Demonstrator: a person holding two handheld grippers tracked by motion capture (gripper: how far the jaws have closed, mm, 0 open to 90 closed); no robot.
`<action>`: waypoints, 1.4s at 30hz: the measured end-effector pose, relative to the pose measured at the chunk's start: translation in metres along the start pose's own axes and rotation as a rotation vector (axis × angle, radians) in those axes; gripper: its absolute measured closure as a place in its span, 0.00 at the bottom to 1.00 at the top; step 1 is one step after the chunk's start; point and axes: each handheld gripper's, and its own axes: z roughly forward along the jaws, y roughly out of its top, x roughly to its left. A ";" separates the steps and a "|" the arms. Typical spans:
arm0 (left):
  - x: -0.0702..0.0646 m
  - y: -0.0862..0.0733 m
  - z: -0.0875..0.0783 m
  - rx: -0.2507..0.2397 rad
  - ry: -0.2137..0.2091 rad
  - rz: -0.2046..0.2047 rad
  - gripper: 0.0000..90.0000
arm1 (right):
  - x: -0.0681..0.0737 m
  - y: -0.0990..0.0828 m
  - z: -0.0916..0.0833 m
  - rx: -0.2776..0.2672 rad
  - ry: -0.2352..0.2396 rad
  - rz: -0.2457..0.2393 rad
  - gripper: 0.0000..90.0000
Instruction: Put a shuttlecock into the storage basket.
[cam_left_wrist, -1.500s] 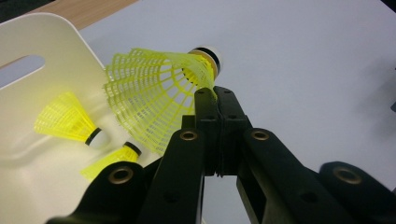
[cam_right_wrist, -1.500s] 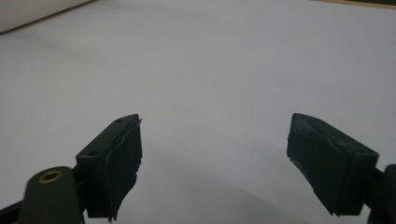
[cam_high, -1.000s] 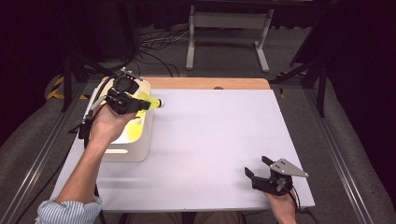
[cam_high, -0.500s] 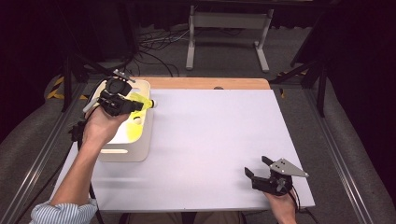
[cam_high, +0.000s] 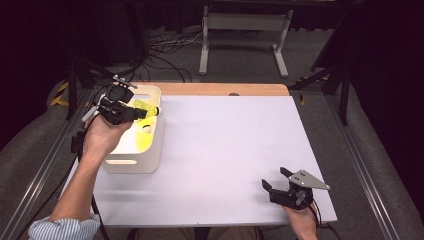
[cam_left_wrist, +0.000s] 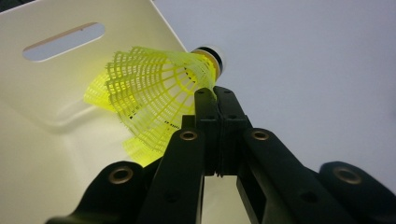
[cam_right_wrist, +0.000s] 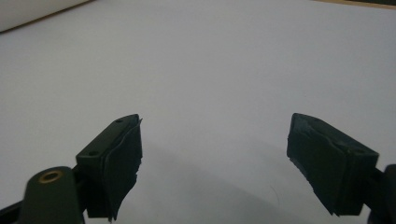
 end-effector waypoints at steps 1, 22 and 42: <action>0.001 0.000 0.000 0.000 0.001 -0.004 1.00 | 0.000 0.000 0.000 0.001 -0.001 0.000 0.21; 0.020 -0.009 0.003 0.009 0.037 -0.056 1.00 | 0.000 0.000 0.000 0.001 -0.001 0.005 0.21; 0.033 -0.013 0.015 0.027 0.072 -0.091 1.00 | 0.000 0.000 0.000 -0.001 0.001 0.005 0.21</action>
